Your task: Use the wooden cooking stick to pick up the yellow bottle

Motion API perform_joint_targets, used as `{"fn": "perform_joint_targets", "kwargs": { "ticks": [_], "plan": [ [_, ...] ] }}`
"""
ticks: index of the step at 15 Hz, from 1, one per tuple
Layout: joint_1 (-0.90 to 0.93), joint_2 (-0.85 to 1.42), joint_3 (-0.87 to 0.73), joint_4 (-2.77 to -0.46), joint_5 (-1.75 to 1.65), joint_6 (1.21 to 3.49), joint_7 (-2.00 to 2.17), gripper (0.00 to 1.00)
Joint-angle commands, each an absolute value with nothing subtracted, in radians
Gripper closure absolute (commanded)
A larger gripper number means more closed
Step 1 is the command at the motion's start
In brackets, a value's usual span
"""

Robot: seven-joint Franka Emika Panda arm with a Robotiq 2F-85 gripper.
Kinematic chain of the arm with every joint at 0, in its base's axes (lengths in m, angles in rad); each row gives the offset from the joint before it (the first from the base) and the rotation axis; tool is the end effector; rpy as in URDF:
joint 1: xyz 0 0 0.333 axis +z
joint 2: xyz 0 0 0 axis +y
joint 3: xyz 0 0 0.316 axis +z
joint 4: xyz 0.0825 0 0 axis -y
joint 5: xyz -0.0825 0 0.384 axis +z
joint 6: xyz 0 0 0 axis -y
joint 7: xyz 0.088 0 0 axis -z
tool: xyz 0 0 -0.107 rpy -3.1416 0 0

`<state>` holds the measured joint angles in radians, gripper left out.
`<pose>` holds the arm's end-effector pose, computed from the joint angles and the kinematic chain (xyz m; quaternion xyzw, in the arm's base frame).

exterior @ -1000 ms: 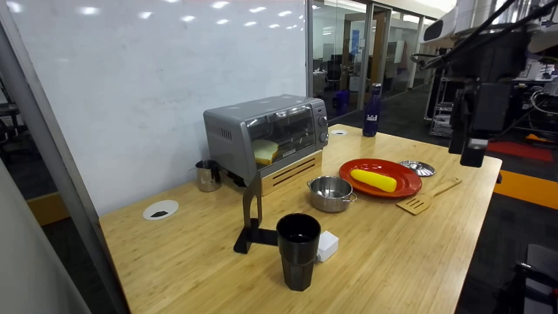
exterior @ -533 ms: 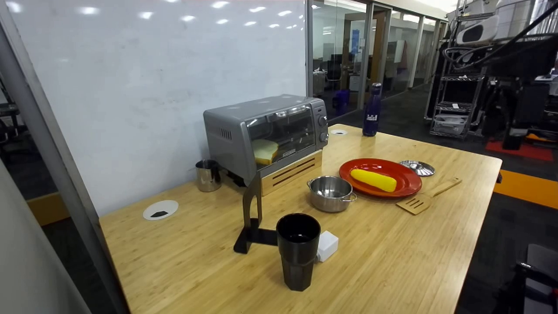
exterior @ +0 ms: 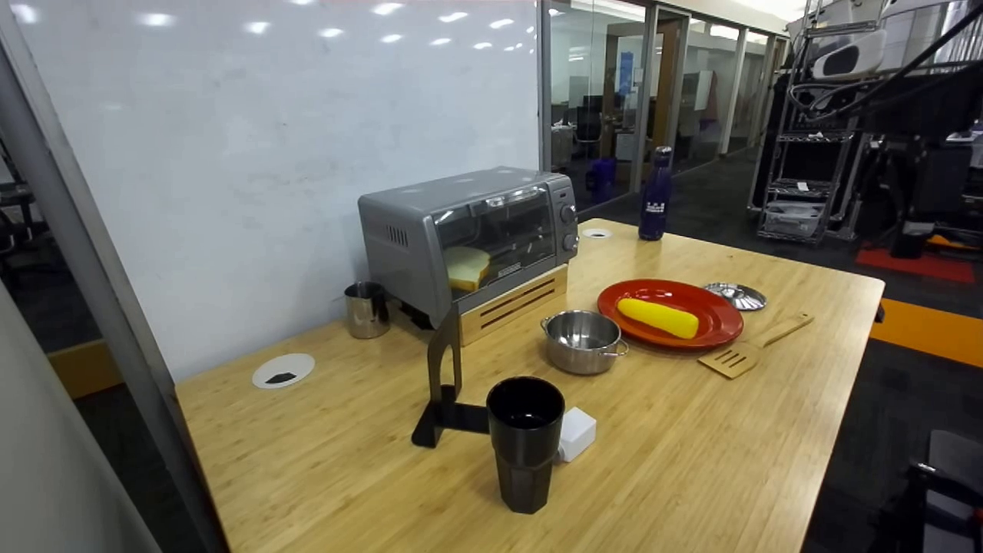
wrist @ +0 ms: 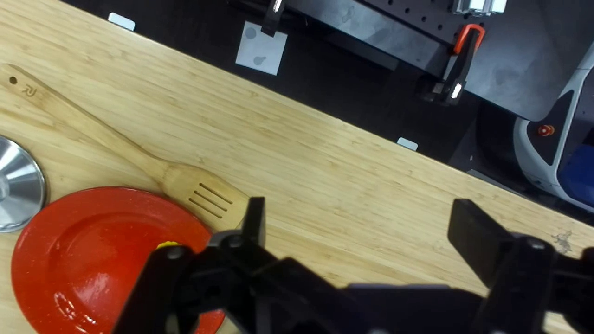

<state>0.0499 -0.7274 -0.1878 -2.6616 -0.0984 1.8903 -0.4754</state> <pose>0.3208 -0.0513 0.4494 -0.9775 -0.2088 0.0198 0.0223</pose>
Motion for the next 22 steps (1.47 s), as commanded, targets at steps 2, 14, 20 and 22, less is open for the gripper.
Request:
{"fn": "perform_joint_targets", "kwargs": {
  "ticks": [2,14,20,22],
  "plan": [
    [0.046,-0.727,-0.184,-2.660,-0.096,1.889,-0.477,0.00],
    [-0.029,-0.436,-0.417,-2.606,-0.204,2.149,-0.825,0.00],
    [-0.110,-0.311,-0.446,-2.570,-0.148,2.182,-1.018,0.00],
    [-0.119,-0.253,-0.448,-2.539,-0.143,2.187,-1.039,0.00]
  ]
}}
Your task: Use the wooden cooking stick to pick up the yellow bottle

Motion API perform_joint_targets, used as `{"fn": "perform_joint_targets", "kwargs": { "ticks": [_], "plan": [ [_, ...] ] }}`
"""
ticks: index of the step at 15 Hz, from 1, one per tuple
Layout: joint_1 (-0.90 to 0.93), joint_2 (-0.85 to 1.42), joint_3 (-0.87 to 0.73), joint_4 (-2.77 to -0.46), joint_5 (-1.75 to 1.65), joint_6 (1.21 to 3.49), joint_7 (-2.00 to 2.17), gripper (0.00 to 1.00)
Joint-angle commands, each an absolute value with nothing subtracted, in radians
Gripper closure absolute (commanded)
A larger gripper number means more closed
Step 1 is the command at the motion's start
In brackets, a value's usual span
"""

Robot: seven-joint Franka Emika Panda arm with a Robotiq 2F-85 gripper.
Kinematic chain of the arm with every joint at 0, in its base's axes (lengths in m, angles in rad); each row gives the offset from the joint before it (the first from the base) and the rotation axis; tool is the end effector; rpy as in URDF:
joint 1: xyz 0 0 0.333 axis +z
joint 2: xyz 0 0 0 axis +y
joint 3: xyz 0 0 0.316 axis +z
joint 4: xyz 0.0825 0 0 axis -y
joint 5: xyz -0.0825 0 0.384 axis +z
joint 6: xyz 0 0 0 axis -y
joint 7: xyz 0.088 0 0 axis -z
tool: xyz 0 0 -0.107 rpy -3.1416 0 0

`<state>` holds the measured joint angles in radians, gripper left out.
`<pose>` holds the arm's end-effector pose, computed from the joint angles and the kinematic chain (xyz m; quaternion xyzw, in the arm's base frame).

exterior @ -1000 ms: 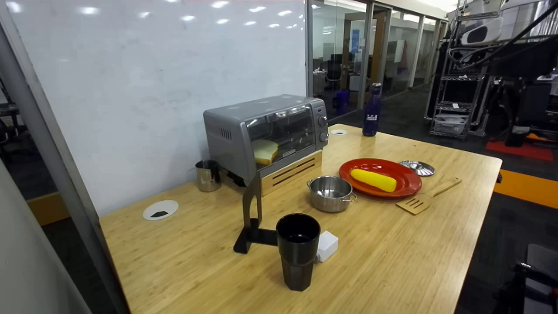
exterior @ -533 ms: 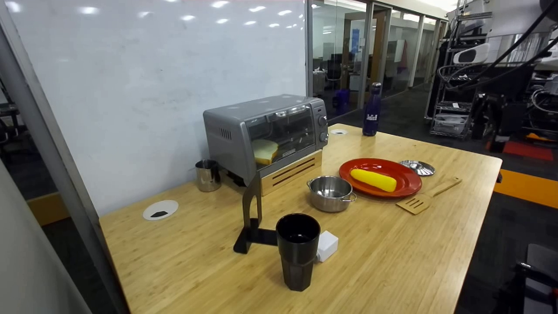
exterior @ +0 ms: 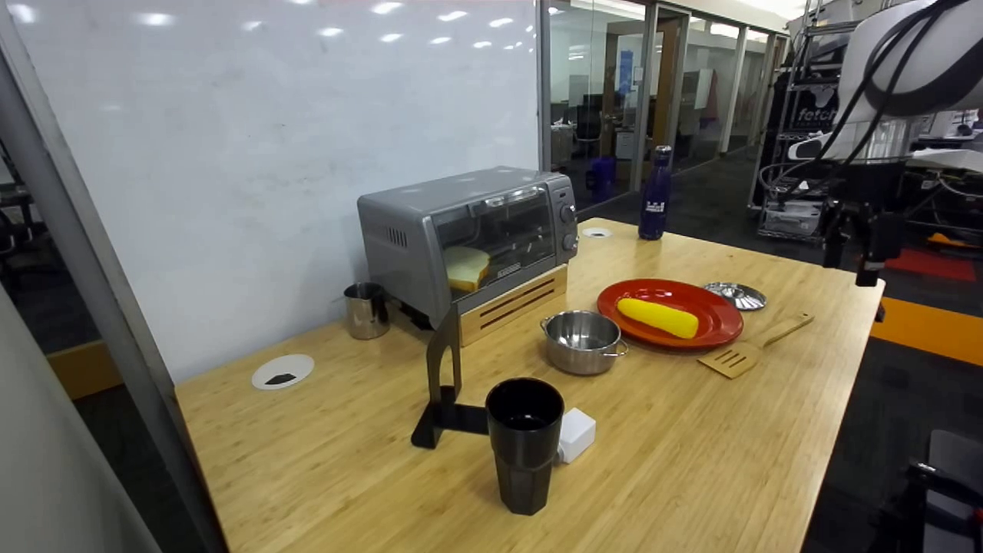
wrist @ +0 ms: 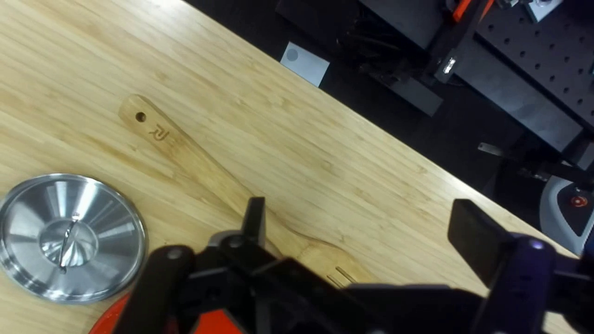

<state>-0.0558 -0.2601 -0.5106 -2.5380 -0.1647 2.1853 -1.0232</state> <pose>0.3560 -0.2280 0.3442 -0.9563 -0.2865 0.0424 0.0406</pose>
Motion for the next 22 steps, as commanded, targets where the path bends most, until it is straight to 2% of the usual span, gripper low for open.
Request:
{"fn": "perform_joint_targets", "kwargs": {
  "ticks": [1,10,22],
  "plan": [
    [-0.119,-0.241,-0.446,-2.532,-0.143,2.187,-1.039,0.00],
    [-0.132,-0.178,-0.441,-2.512,-0.124,2.243,-1.136,0.00],
    [-0.238,0.034,-0.389,-2.545,-0.130,2.592,-1.486,0.00]
  ]
}}
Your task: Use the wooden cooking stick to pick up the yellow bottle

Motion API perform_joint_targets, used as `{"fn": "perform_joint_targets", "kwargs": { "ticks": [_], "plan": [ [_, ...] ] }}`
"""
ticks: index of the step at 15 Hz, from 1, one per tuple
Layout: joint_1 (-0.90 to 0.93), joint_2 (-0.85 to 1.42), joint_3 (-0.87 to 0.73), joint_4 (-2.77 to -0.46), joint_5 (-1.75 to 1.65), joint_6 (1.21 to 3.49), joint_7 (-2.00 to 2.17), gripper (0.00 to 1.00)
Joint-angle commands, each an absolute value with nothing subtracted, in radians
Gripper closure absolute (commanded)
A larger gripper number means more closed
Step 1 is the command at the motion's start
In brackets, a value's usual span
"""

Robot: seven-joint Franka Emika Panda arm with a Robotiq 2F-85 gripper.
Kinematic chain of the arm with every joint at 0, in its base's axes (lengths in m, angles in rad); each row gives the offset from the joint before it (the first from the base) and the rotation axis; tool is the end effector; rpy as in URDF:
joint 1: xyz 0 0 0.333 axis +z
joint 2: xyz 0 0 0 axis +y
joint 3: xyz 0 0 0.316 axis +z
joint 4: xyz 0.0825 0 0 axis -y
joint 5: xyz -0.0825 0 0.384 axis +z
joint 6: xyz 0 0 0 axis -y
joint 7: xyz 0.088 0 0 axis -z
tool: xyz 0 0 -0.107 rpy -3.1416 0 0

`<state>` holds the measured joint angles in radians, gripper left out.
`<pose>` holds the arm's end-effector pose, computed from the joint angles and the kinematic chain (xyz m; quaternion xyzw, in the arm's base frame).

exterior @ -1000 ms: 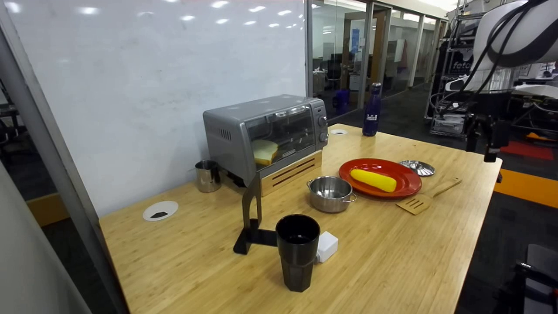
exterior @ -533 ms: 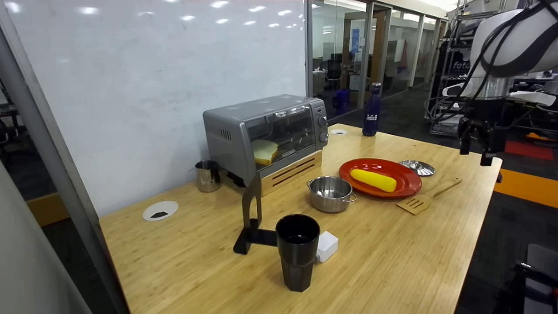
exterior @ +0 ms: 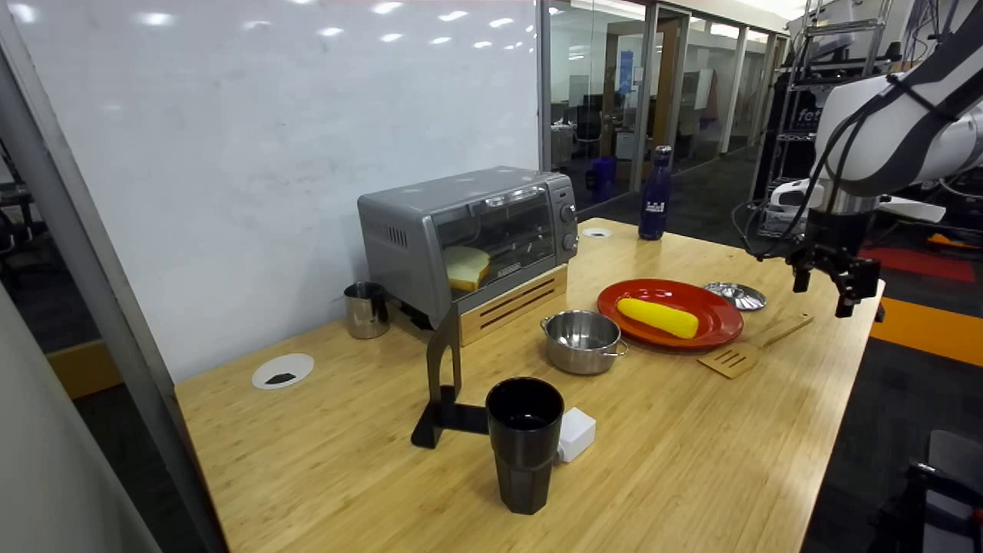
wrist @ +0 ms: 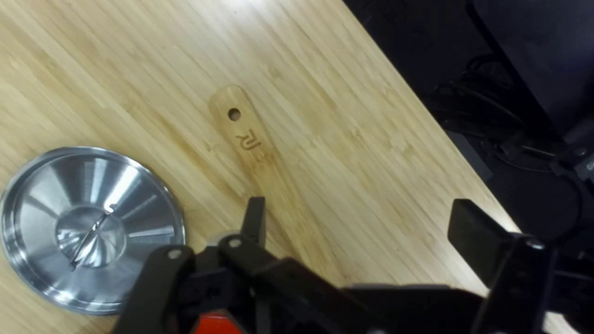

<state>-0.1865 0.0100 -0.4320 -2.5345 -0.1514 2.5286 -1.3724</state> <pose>0.3723 -0.2633 0.2689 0.9041 0.4248 -0.0420 0.0182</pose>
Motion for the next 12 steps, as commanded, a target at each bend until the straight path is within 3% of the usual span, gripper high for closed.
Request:
{"fn": "perform_joint_targets", "kwargs": {
  "ticks": [1,12],
  "plan": [
    [-0.246,0.039,-0.381,-2.551,-0.128,2.609,-1.521,0.00],
    [-0.282,0.066,-0.337,-2.583,-0.038,2.730,-1.819,0.00]
  ]
}}
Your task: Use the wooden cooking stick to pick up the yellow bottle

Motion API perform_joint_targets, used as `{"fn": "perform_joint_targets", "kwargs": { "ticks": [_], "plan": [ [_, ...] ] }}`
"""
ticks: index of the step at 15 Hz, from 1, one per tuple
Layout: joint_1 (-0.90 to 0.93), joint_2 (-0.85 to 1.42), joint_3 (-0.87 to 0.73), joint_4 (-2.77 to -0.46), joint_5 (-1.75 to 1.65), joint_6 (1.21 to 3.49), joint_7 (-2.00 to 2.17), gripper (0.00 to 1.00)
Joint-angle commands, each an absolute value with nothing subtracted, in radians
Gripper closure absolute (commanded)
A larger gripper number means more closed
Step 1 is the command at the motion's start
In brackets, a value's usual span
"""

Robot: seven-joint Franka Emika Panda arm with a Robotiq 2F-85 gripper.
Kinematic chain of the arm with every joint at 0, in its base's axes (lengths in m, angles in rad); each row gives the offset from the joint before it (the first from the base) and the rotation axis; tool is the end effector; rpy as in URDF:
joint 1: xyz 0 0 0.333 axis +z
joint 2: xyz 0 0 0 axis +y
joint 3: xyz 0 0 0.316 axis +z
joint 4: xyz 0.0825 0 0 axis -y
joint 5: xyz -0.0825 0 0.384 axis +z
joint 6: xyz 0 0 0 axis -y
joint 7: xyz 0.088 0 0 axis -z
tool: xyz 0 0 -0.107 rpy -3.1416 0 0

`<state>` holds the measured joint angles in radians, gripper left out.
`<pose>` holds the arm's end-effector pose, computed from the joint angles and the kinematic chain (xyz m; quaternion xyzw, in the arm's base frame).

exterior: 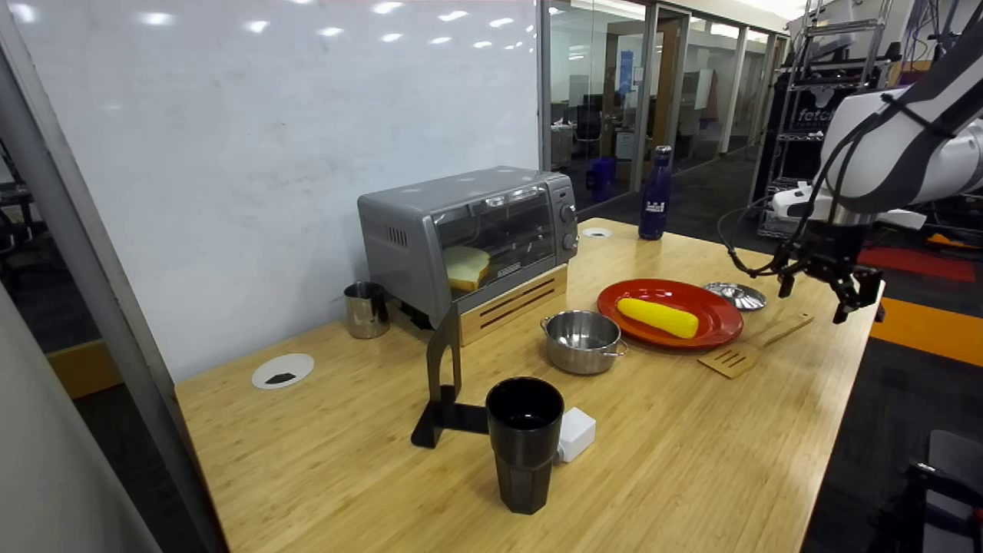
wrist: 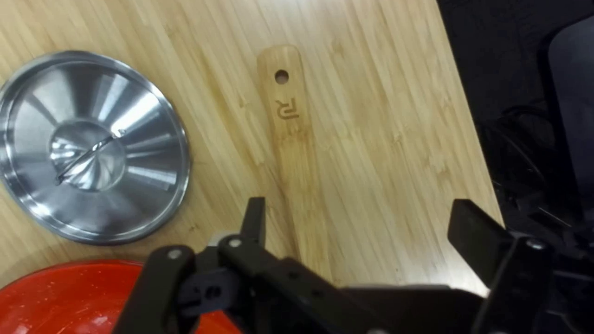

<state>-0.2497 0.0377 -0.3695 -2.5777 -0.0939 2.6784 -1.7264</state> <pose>0.3702 -0.2614 0.2549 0.8272 0.5602 -0.0143 0.0412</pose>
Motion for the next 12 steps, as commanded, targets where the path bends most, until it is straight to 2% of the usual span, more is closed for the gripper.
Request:
{"fn": "perform_joint_targets", "kwargs": {
  "ticks": [1,12],
  "plan": [
    [-0.283,0.071,-0.334,-2.581,-0.014,2.732,-1.847,0.00],
    [-0.342,0.199,-0.266,-2.477,0.131,2.742,-2.038,0.00]
  ]
}}
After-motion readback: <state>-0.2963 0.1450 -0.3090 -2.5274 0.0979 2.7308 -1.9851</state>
